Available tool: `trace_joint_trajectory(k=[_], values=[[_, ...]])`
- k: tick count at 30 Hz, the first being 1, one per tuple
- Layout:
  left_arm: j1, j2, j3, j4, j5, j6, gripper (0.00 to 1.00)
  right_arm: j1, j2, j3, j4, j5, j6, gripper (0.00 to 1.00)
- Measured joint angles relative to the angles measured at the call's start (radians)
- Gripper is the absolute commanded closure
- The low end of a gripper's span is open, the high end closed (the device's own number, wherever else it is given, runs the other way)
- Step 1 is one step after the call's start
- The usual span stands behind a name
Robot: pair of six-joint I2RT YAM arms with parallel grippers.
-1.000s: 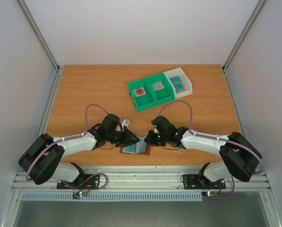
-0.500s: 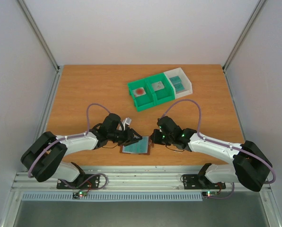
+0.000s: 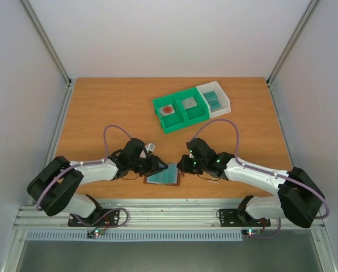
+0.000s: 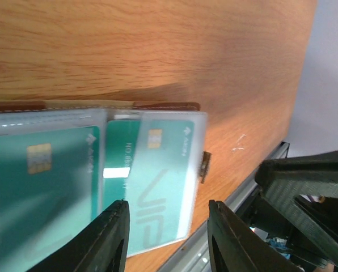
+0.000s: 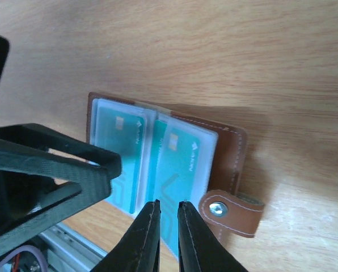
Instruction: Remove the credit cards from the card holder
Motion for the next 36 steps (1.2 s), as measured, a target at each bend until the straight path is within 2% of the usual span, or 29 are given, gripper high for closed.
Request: trace_joint_trajectory(k=[10,24,36], values=[[0.0,0.051,-0.018,0.0,-0.023,0.025,0.62,0.0,0.1,0.027,0.042,-0.066,0.018,0.89],[0.001,0.059,-0.029,0.024,-0.023,0.039,0.61,0.006,0.238,0.032,0.056,-0.08,0.04,0.91],[0.0,0.064,-0.052,0.082,-0.014,0.034,0.62,0.006,0.232,-0.008,0.074,-0.058,0.049,0.91]])
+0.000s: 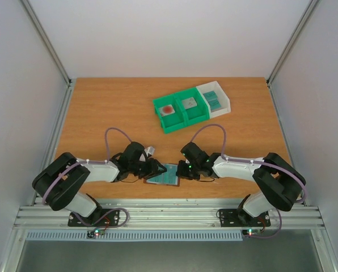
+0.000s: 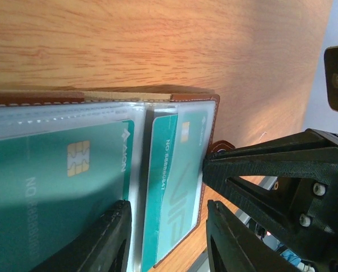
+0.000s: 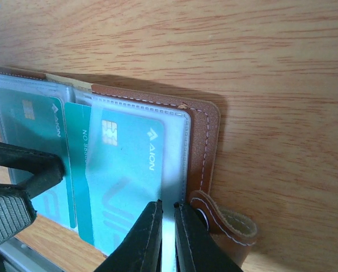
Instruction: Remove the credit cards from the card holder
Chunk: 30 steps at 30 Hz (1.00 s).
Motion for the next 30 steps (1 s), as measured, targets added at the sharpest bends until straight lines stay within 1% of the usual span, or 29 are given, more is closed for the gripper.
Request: trace_joint_trajectory(k=[2,4,5,18,21,25,30], values=[[-0.001,0.009,-0.012,0.034,0.012,-0.011,0.63,0.0,-0.002,-0.004,0.005,0.0,0.005,0.91],[-0.002,0.021,-0.016,0.057,0.021,-0.02,0.68,0.0,-0.003,-0.008,0.011,0.0,0.007,0.91],[-0.002,0.026,-0.016,0.066,0.023,-0.024,0.69,0.0,-0.004,-0.009,0.013,0.0,0.009,0.91],[-0.012,0.071,-0.028,0.149,0.037,-0.055,0.69,0.0,-0.015,-0.034,0.051,0.0,0.022,0.92],[-0.015,0.074,-0.028,0.158,0.04,-0.056,0.71,0.0,-0.015,-0.037,0.056,0.0,0.029,0.93],[-0.018,0.074,-0.031,0.16,0.046,-0.064,0.79,0.0,-0.014,-0.042,0.068,0.0,0.034,0.94],[-0.018,0.074,-0.041,0.164,0.048,-0.073,0.94,0.0,-0.014,-0.044,0.072,0.002,0.036,0.97]])
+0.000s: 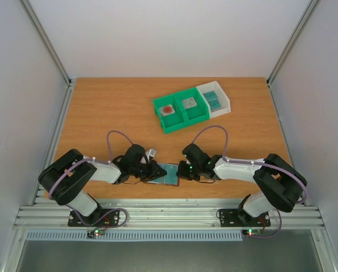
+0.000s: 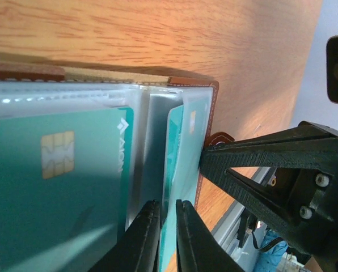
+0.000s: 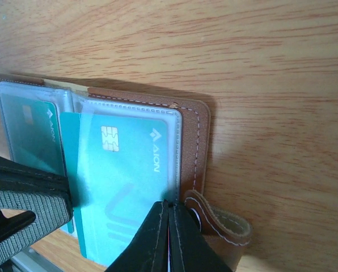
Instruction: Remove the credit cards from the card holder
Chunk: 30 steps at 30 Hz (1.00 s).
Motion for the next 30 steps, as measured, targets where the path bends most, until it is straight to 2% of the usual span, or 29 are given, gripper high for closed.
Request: trace_joint_trajectory(k=[3,13,30], values=[[0.0,-0.002,-0.005,0.002,-0.002,0.002,1.0,0.0,0.001,-0.002,0.001,0.003,0.0,0.98],[0.0,-0.026,-0.024,0.007,-0.008,0.002,1.0,0.0,0.001,-0.005,0.011,0.005,0.0,0.99],[0.01,-0.16,-0.037,-0.153,-0.084,0.056,0.99,0.0,0.008,-0.001,0.012,0.005,0.0,0.99]])
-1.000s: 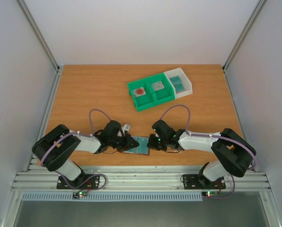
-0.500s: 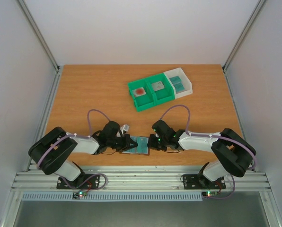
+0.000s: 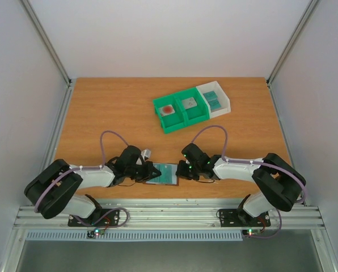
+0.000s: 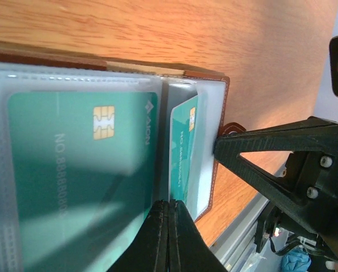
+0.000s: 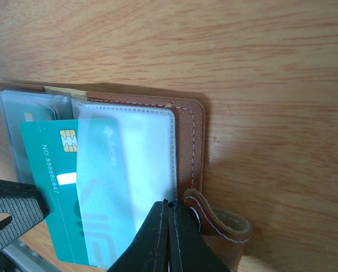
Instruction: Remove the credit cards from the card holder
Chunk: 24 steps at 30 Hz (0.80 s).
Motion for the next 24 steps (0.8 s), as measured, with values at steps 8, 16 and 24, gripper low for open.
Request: trace_joint_trajectory(k=[8,16,24], values=[[0.019,-0.095,-0.029,-0.057,-0.023,-0.006,1.0,0.0,0.007,0.005,0.013,-0.001,-0.008,0.97],[0.028,-0.246,-0.035,-0.158,-0.075,-0.008,1.0,0.0,-0.008,0.003,-0.006,-0.001,-0.027,0.97],[0.037,-0.381,-0.035,-0.286,-0.12,-0.001,1.0,0.0,-0.103,-0.001,-0.052,-0.006,-0.056,0.83]])
